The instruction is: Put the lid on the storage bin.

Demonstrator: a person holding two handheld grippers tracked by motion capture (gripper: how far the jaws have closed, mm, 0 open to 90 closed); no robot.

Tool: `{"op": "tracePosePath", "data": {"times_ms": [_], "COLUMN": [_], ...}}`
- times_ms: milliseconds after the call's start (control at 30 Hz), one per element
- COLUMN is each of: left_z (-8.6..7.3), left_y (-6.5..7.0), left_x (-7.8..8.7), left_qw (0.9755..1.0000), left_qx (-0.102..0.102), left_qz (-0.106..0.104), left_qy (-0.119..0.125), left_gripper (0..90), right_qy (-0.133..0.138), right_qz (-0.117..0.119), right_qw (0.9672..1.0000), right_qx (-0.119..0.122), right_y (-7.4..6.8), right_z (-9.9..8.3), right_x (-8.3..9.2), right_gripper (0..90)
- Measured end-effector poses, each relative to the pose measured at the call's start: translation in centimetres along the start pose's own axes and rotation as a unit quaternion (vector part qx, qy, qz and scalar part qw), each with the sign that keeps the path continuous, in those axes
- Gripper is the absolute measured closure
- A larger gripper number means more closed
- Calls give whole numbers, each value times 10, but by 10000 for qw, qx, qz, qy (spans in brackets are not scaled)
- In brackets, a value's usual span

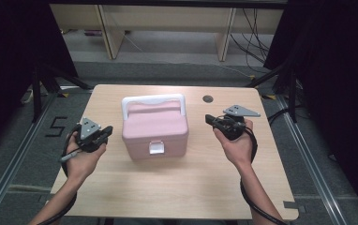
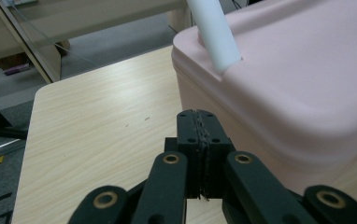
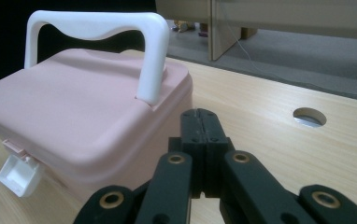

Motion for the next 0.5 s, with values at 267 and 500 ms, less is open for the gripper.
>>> {"op": "tracePosePath", "data": {"times_ms": [267, 500], "left_z": [9, 1], "left_y": [18, 44], "left_x": [15, 35], "left_qw": [9988, 9962], "left_qx": [204, 370], "left_qz": [-226, -664], "left_qy": [383, 425], "left_gripper": [849, 896], "right_qy": [-152, -198], "right_qz": [-20, 12], "right_qw": [9999, 9998], "right_qx": [-12, -3], "right_y": [-1, -1], "right_z": [-13, -24], "right_x": [2, 5], "right_gripper": [900, 900]}}
Point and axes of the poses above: each handheld gripper's, and its own axes: x roughly backward along the jaws, z roughly out of its top, y roughly to its right, the point moved 10 cm from there along -x, roughly forward along the jaws, and after that the axes turned 10 degrees about y, right-handed, at the moved point
